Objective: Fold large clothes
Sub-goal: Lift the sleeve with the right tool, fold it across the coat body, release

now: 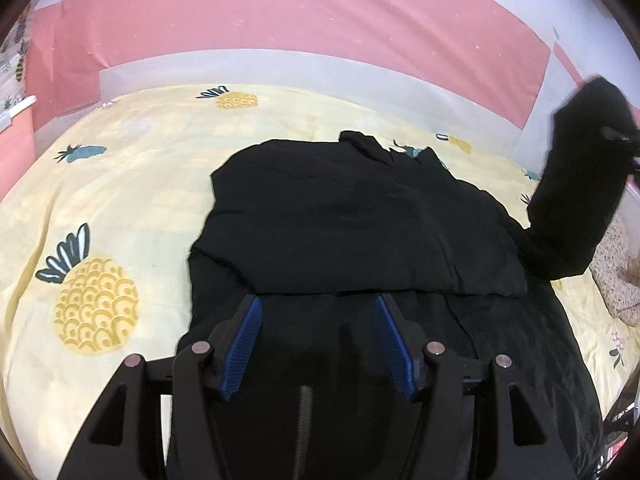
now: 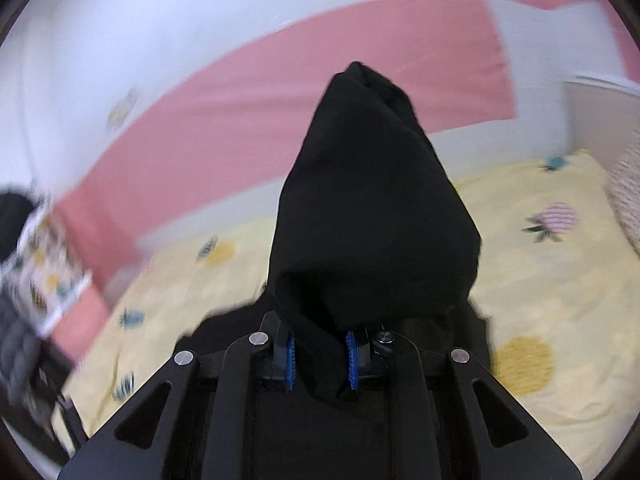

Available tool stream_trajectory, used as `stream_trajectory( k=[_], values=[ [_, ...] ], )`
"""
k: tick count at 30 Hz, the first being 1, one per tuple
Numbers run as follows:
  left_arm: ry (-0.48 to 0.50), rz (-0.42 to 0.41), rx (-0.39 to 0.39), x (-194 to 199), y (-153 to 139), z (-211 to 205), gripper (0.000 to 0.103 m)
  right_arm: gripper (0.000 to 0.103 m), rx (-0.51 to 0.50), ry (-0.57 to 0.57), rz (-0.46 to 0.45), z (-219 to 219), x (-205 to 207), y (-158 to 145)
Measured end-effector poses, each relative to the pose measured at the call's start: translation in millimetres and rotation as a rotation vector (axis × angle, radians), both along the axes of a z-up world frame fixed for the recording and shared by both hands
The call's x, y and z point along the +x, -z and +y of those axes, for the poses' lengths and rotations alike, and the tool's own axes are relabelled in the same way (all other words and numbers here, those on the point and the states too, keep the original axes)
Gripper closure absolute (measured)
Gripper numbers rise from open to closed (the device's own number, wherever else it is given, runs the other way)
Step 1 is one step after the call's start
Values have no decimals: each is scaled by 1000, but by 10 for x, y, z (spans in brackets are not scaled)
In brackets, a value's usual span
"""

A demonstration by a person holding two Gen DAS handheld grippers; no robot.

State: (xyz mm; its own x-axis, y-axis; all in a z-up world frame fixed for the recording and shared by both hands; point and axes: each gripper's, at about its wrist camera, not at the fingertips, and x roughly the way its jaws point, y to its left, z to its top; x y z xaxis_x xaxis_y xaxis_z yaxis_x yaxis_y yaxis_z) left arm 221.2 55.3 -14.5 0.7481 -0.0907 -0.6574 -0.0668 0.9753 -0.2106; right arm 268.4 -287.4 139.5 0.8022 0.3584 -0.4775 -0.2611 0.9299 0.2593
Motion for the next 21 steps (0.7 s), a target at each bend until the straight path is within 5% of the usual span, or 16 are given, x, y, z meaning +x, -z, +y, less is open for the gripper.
stream_trajectory(
  k=[3, 10, 12, 14, 16, 21],
  values=[
    [-10, 2, -17, -40, 94, 86, 42, 84, -88, -90, 76, 686, 111, 458],
    [9, 21, -48, -20, 308, 131, 42, 81, -283, -191, 314, 1529, 519, 1715],
    [18, 25, -59, -12, 344, 133, 42, 80, -336, -181, 315, 1600, 473, 1836],
    [22, 28, -72, -4, 368, 151, 42, 65, -351, -192, 274, 1634, 420, 1803],
    [16, 32, -81, 5, 378, 169, 42, 26, -284, -260, 299, 1671, 380, 1745],
    [15, 10, -71, -33, 325, 160, 42, 25, -220, -325, 245, 1700, 190, 1454]
  ],
)
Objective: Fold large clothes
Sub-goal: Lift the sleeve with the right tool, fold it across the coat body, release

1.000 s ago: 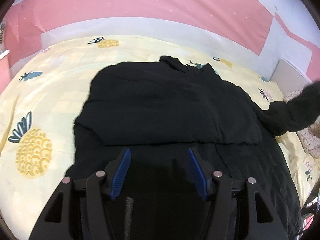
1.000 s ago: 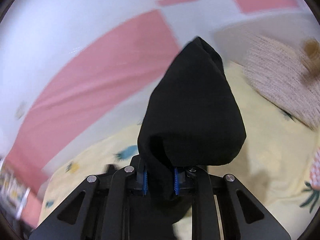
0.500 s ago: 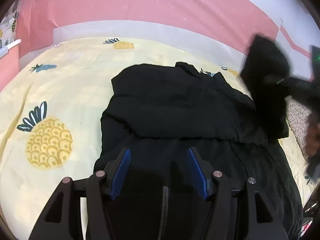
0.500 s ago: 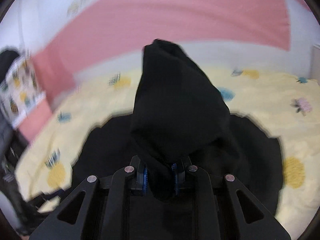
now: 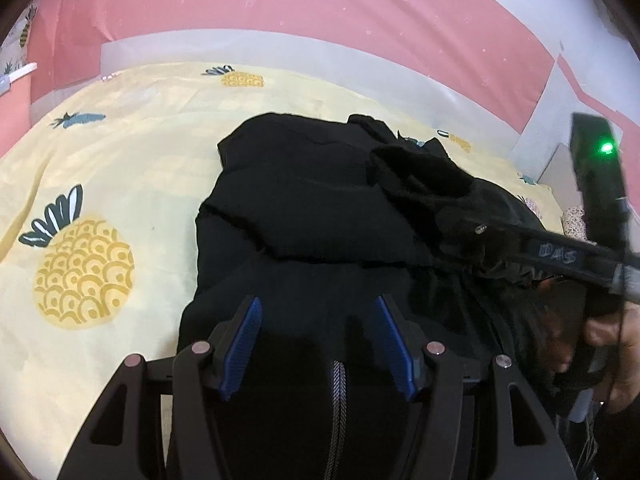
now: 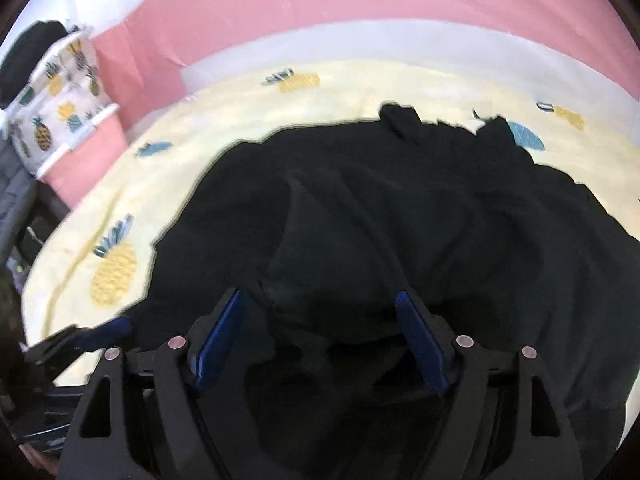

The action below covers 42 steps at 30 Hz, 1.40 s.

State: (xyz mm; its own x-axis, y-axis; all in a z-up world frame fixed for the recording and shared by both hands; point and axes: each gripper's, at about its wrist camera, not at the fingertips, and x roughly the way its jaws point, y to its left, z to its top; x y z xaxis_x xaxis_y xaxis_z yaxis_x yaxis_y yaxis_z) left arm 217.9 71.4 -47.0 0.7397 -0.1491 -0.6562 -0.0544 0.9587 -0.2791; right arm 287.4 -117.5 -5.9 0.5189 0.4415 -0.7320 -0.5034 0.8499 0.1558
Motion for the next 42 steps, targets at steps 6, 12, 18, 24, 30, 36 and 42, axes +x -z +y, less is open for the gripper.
stream_trajectory(
  k=[6, 12, 18, 24, 30, 36, 42],
  values=[
    [20, -11, -3, 6, -127, -47, 42, 25, 94, 175, -47, -832, -38, -264],
    [162, -38, -36, 386, -411, -365, 28, 40, 109, 398, -33, -1880, -27, -244],
    [211, 11, -79, 1122, -395, -739, 29, 41, 106, 472, -7, -2300, -47, -92],
    [220, 9, 51, 1310, -276, -906, 91, 50, 100, 476, 2, -2454, 59, -23],
    [134, -35, 89, 1319, -270, -578, 90, 58, 56, 455, 4, -2417, 235, 135],
    [129, 20, 72, 1287, -71, -549, 74, 59, -24, 415, 102, -2362, 361, 401],
    [20, -39, 63, 1042, -453, -321, 70, 59, -34, 439, 29, -2550, 215, 115]
  ],
)
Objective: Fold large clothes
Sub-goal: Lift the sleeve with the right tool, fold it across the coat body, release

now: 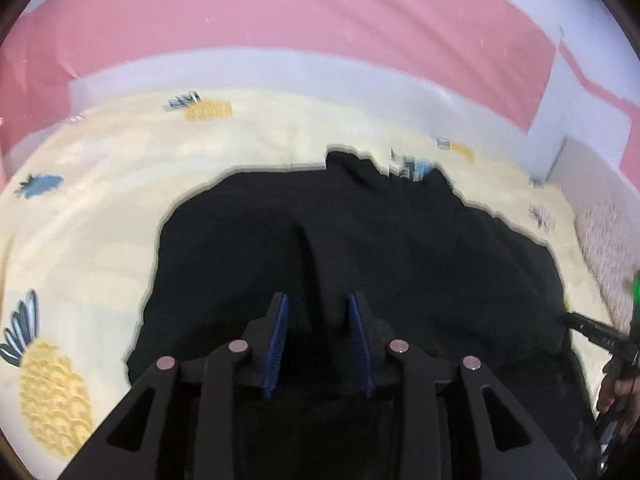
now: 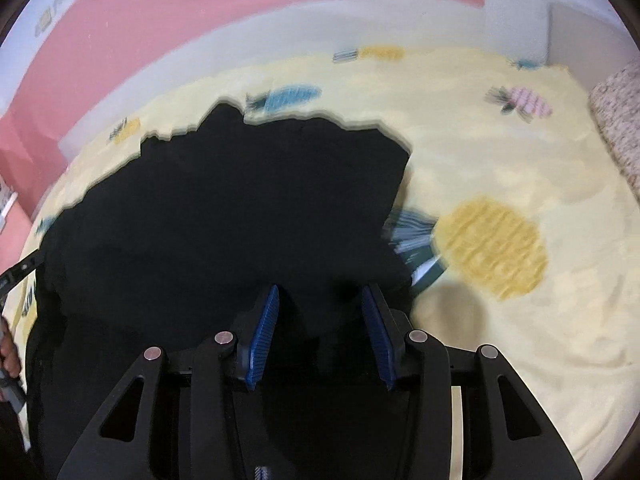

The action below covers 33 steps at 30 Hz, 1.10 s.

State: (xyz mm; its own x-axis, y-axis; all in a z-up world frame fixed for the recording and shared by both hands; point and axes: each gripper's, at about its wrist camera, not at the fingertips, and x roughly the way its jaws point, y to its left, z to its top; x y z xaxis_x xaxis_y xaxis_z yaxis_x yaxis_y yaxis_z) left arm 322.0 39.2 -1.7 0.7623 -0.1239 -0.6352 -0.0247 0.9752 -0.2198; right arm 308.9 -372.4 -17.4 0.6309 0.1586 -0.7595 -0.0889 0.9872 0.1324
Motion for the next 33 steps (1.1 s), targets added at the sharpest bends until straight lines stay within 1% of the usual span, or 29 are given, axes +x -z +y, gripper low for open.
stream_trajectory(
  k=[2, 3, 5, 6, 7, 8, 10, 12, 15, 17, 18, 20, 22, 23, 24, 26, 28, 29, 31, 32, 33],
  values=[
    [24, -38, -6, 52, -173, -66, 70, 58, 7, 12, -40, -23, 94, -135],
    [49, -62, 12, 86, -245, -168, 70, 59, 3, 11, -45, 0, 141, -162],
    [90, -97, 84, 211, -287, -403, 70, 59, -19, 2, -55, 82, 305, -154],
    [101, -92, 118, 318, -240, -508, 70, 59, -32, 4, -46, 117, 416, -106],
    [99, -64, 144, 452, -138, -578, 70, 59, -42, 16, -33, 146, 540, -30],
    [88, -19, 164, 599, 4, -615, 70, 59, -47, 25, -25, 145, 609, 25],
    [67, 53, 190, 822, 306, -608, 71, 59, -65, 51, 1, 100, 747, 232],
    [74, 57, 198, 880, 538, -594, 72, 59, -44, 51, 13, 63, 773, 385],
    [69, 38, 200, 872, 617, -618, 72, 60, -41, 56, -7, 41, 755, 465],
    [69, 47, 171, 913, 660, -582, 72, 60, -28, 68, -3, 17, 770, 491],
    [68, 51, 161, 923, 662, -571, 72, 60, -38, 68, -1, 35, 781, 489],
    [69, 54, 175, 927, 648, -589, 72, 60, -67, 68, 5, 77, 780, 457],
    [66, 62, 187, 880, 575, -599, 73, 60, -73, 76, 16, 71, 777, 387],
    [60, 64, 175, 821, 500, -571, 74, 60, -80, 92, 18, 64, 736, 303],
    [57, 56, 153, 737, 411, -527, 76, 60, -72, 98, 1, 54, 659, 203],
    [59, 12, 131, 524, 241, -426, 76, 60, -8, 65, -57, 47, 388, -22],
    [50, -47, 147, 290, 112, -294, 76, 60, -4, 29, -75, 98, 221, -98],
    [39, -60, 162, 211, 97, -223, 76, 60, -21, -4, -77, 154, 122, -88],
    [-1, -25, 192, 159, 201, -55, 76, 60, -61, -29, -36, 234, 82, 61],
    [-24, 14, 200, 178, 308, 28, 76, 60, -76, -28, -10, 243, 105, 170],
    [-50, 80, 197, 224, 463, 117, 77, 60, -82, -26, 14, 239, 138, 270]
  ],
)
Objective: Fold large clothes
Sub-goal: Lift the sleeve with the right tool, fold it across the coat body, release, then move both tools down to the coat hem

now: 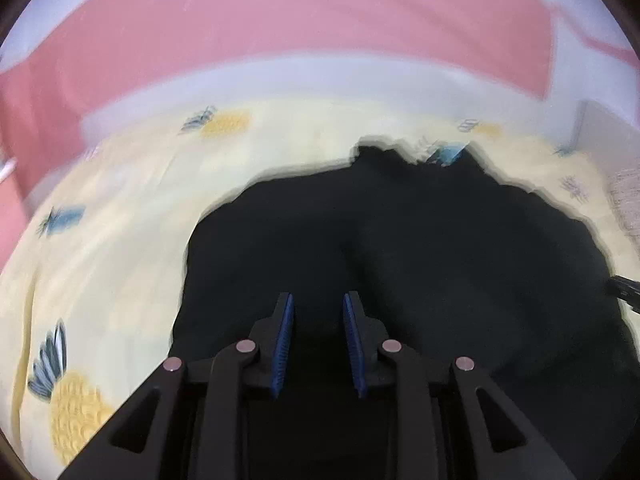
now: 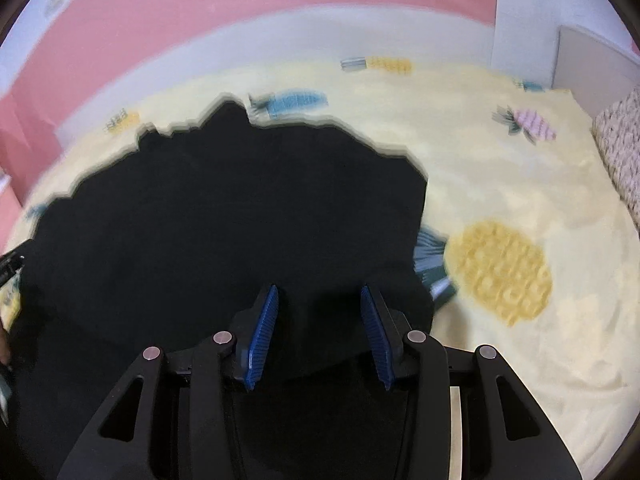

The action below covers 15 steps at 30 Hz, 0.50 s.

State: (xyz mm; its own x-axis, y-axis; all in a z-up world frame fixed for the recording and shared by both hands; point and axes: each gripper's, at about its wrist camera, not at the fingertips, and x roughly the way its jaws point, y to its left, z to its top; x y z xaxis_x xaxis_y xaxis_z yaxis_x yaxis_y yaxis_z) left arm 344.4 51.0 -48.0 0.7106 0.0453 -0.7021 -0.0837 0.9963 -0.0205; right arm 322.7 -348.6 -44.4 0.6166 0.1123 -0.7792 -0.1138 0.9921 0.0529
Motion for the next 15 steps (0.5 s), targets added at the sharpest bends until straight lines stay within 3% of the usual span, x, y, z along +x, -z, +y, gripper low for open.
stream_trajectory(
  k=[1, 3, 6, 8, 15],
  values=[
    [-5, 45, -17, 39, 112, 47, 78, 60, -1, -1, 22, -8, 44, 132],
    [1, 50, -26, 46, 220, 70, 78, 60, -6, 4, 16, -14, 61, 174],
    [7, 57, -11, 31, 137, 2, 78, 58, -51, 10, 40, 50, 38, 97],
    [17, 61, -35, -63, 47, 0, 78, 58, -24, 28, 61, 21, -65, -11],
    [63, -24, -64, -940, -361, -149, 75, 58, 140, 10, -24, -42, -1052, -466]
  ],
)
